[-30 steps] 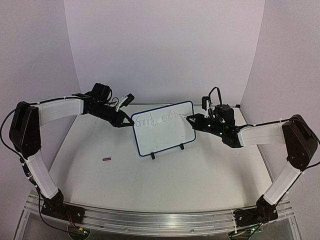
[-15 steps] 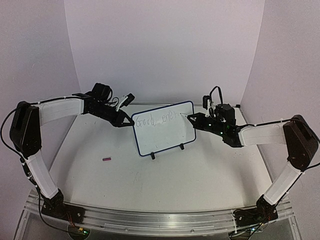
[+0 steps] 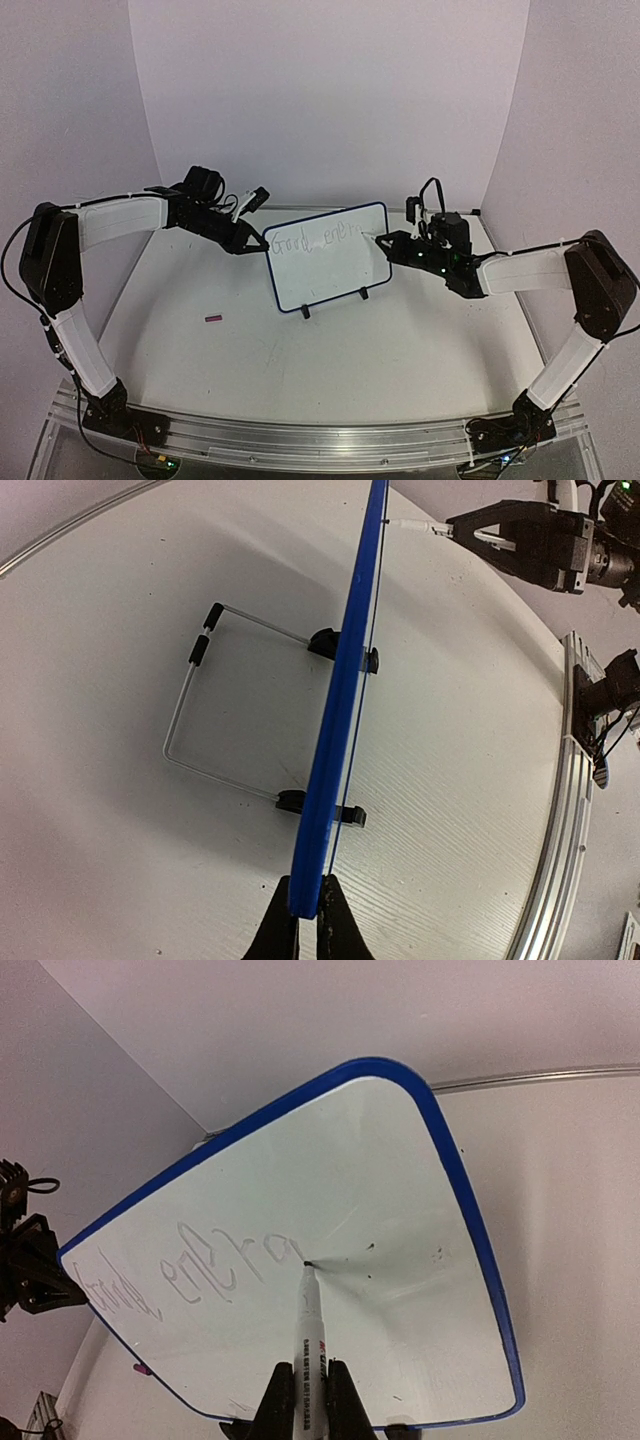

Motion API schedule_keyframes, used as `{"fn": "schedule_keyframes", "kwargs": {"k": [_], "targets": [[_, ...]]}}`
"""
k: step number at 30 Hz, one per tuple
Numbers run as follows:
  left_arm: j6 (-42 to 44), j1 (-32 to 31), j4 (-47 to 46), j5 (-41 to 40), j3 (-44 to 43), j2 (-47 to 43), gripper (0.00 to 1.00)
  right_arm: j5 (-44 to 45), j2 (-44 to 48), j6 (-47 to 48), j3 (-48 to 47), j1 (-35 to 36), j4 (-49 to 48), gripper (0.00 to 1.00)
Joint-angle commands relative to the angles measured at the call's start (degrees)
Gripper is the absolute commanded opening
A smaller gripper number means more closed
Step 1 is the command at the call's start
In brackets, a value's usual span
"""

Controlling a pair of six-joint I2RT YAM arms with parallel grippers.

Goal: Write a sentence on the whiteboard

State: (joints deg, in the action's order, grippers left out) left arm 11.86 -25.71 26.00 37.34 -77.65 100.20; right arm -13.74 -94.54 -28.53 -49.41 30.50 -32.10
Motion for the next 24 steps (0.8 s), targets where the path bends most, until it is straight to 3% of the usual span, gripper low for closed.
{"fn": "schedule_keyframes", "kwargs": {"k": [1,24], "targets": [[3.06,-1.23,4.69,-5.68,0.55,3.42,0.0,0.48,-1.16,-0.88,1.52,-0.35,-1.08,0.0],[3.05,-1.36,4.8,-5.91,0.55,3.51,0.0,-6.24,-0.2,-4.03,1.58,-0.27,-5.79,0.0]]}}
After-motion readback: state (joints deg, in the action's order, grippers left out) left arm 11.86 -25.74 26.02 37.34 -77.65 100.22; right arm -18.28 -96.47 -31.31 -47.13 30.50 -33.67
